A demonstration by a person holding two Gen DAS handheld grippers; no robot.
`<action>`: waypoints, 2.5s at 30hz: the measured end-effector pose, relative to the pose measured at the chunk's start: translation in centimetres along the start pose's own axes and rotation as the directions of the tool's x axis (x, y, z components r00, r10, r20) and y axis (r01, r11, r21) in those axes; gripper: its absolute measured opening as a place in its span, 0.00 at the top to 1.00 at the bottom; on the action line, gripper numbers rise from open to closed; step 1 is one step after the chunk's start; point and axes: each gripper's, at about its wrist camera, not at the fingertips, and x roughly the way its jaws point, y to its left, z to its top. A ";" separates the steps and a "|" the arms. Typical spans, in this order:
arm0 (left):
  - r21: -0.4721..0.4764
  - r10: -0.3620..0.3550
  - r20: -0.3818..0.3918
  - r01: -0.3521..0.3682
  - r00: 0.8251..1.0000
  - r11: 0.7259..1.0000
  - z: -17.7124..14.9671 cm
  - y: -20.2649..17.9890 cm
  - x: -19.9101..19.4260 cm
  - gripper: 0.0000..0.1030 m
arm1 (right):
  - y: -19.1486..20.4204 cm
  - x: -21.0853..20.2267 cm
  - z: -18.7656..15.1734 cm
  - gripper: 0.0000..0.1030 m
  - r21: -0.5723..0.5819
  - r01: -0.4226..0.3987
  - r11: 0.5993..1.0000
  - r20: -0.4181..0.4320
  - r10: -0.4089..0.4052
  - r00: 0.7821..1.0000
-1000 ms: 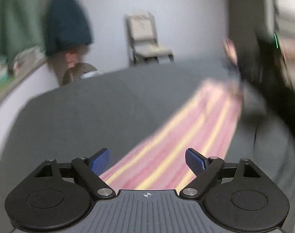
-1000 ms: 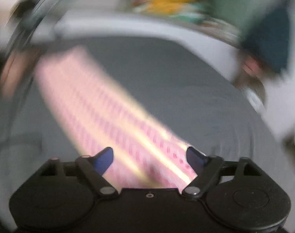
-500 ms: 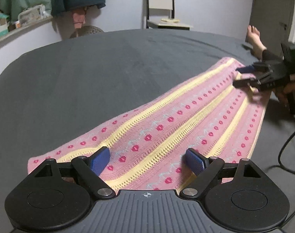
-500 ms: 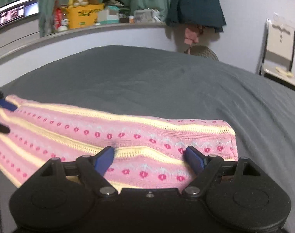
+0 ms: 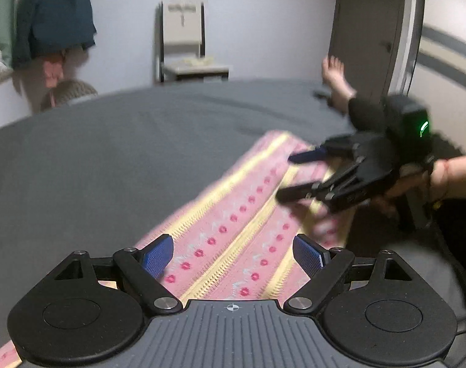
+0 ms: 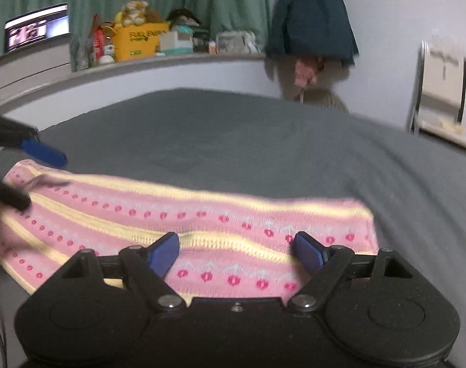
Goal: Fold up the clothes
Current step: 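Lay the folded strip on the bed and open both grippers, then grasp the strip end with the right gripper while the left gripper hovers, then fold the strip end over onto itself with the right gripper, release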
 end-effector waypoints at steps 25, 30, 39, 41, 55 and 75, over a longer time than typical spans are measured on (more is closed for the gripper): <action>-0.003 0.049 -0.091 -0.049 0.995 0.999 0.4 -3.4 2.9 0.09 | -6.3 -4.8 0.3 0.11 0.294 0.068 0.953 0.085 -0.098 0.992; 0.074 0.015 -0.167 -0.003 0.986 0.997 -0.5 -4.7 2.1 0.09 | -6.5 -4.1 0.3 0.11 0.298 0.074 0.952 0.061 -0.096 0.994; 0.030 -0.154 -0.241 0.166 0.958 0.986 -1.5 -5.5 0.9 0.09 | -7.1 -7.0 -0.8 0.11 0.400 0.079 0.913 -0.007 -0.084 0.996; 0.018 -0.178 -0.216 0.186 0.960 0.982 -1.2 -5.5 0.2 0.09 | -6.9 -7.8 -1.2 0.11 0.452 0.098 0.887 -0.041 -0.089 0.995; 0.010 -0.032 0.047 0.031 0.998 0.999 0.8 -2.2 -9.6 0.09 | -6.8 -6.9 -4.5 0.19 0.567 0.230 0.791 -0.191 -0.146 0.971; 0.022 0.302 0.007 -0.302 0.953 0.953 -2.6 0.8 -14.1 0.09 | -3.4 -7.6 -2.4 0.81 0.391 0.189 0.901 0.017 -0.212 0.977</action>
